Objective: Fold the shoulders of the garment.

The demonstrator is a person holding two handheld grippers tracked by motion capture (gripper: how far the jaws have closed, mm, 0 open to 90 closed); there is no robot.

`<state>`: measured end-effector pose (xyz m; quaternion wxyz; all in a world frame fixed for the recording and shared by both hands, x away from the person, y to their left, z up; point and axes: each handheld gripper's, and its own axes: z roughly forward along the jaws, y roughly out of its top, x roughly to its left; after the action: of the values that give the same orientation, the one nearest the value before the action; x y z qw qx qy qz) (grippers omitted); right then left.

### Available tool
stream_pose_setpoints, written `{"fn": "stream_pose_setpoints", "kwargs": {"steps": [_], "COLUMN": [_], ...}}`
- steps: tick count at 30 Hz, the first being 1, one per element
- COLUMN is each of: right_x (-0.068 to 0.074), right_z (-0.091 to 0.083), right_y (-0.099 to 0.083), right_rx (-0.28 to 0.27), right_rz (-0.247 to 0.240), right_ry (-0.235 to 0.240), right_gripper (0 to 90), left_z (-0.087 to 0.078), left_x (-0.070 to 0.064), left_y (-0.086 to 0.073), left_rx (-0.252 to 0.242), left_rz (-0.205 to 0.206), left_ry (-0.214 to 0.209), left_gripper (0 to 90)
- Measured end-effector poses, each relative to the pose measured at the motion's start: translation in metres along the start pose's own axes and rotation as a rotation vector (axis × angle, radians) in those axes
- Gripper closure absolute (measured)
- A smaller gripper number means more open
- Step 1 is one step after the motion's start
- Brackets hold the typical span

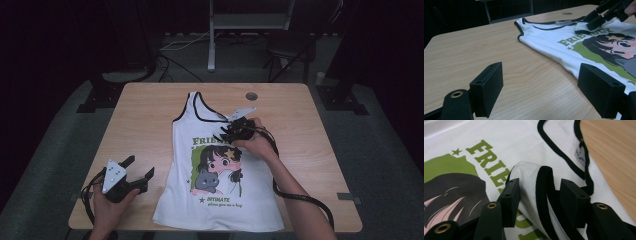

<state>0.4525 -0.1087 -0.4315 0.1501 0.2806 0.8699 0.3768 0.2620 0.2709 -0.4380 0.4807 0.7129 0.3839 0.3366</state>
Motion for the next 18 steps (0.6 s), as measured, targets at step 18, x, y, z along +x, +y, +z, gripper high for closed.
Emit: {"fn": "stream_pose_setpoints", "kwargs": {"steps": [18], "right_x": [0.009], "right_z": [-0.027], "right_y": [-0.005], "right_rx": [-0.082], "right_rz": [-0.041], "right_ry": [0.044], "right_gripper": [77.2], "left_z": [0.0], "left_x": [0.0], "left_y": [0.0], "left_rx": [0.002], "left_rz": [0.004], "left_ry": [0.002], "left_gripper": [20.2]}}
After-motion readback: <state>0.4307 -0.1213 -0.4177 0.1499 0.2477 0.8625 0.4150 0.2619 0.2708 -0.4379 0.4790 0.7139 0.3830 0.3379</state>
